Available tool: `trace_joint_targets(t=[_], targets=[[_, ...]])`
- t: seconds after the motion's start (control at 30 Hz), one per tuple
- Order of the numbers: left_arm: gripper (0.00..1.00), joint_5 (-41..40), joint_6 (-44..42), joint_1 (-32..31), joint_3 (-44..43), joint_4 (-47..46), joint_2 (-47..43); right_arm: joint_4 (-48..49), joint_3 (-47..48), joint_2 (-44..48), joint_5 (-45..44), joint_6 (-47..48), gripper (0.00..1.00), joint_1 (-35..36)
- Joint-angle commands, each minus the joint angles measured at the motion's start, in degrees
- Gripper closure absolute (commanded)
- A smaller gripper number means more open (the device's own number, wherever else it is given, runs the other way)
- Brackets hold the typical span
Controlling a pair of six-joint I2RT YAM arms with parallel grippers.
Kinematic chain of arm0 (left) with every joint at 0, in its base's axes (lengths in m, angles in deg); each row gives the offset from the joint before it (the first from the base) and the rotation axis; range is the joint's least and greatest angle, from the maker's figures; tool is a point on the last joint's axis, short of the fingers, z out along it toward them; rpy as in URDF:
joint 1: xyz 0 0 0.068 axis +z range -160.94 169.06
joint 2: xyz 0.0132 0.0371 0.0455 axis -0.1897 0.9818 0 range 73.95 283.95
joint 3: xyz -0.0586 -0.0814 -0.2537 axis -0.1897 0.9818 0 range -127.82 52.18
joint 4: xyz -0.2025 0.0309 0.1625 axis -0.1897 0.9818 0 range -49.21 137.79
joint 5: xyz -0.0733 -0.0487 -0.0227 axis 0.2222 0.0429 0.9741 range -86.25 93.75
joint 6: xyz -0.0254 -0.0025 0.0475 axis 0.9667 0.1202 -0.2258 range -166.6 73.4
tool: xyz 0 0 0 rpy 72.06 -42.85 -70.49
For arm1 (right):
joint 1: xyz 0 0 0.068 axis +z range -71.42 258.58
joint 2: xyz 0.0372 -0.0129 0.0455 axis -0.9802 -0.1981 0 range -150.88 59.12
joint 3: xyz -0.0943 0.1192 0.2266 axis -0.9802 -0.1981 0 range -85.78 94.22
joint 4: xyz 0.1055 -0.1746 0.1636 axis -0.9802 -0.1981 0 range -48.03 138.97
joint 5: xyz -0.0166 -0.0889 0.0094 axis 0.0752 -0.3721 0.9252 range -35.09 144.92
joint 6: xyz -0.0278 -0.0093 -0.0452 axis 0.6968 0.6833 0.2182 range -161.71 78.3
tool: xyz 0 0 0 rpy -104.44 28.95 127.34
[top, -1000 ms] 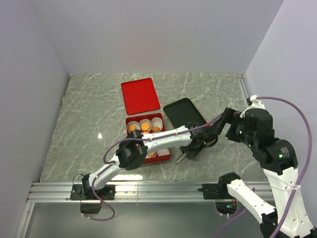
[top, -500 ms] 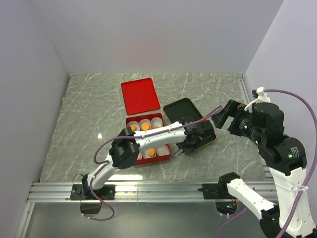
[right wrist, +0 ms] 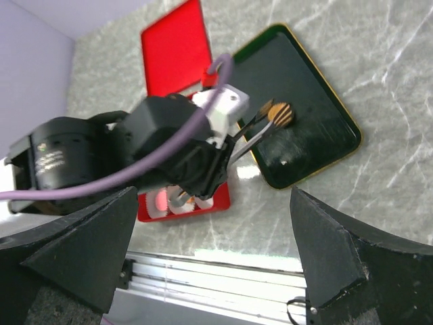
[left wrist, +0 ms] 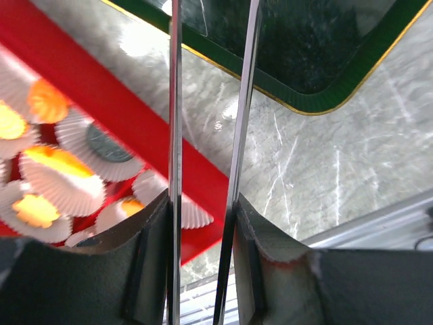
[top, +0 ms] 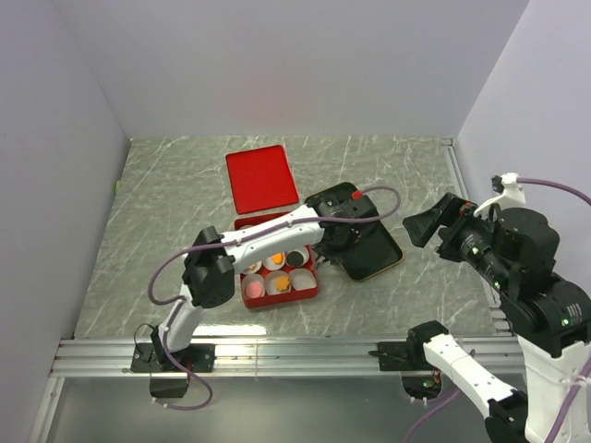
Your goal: Pack the cookies
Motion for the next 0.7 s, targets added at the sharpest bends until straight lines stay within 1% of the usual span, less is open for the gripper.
trace_joint_targets(t=[0.0, 0.17, 0.3, 0.53, 0.6, 0.63, 0.67], targets=[[0.70, -2.46, 1.14, 0.71, -0.82, 0.22, -6.19, 1.79, 3.35, 0.64, -0.94, -0.70, 0.00, 0.24], [0.70, -4.23, 2.02, 1.50, -0.56, 3.30, -11.28, 1.88, 3.97, -0.42, -0.77, -0.88, 0.00, 0.41], [0.69, -5.02, 3.69, 1.68, 5.05, 3.74, -18.91, 2.05, 2.04, -0.07, -0.68, -1.14, 0.00, 0.33], [0.69, -5.81, 8.08, 1.68, 10.77, 7.42, -28.50, 2.40, -0.69, 0.28, -0.15, -1.58, 0.00, 0.33], [0.70, -5.64, 9.05, 1.68, 13.85, 8.40, -30.97, 2.40, -1.04, 0.37, -0.41, -1.49, 0.00, 0.41], [0.70, -5.20, 9.66, 1.68, 15.08, 8.92, -33.67, 2.58, -1.22, 0.46, -0.50, -1.49, 0.00, 0.41], [0.69, -4.32, 10.02, 1.68, 18.05, 8.93, -35.18, 2.49, -1.39, 0.46, -0.59, -1.32, 0.00, 0.33]])
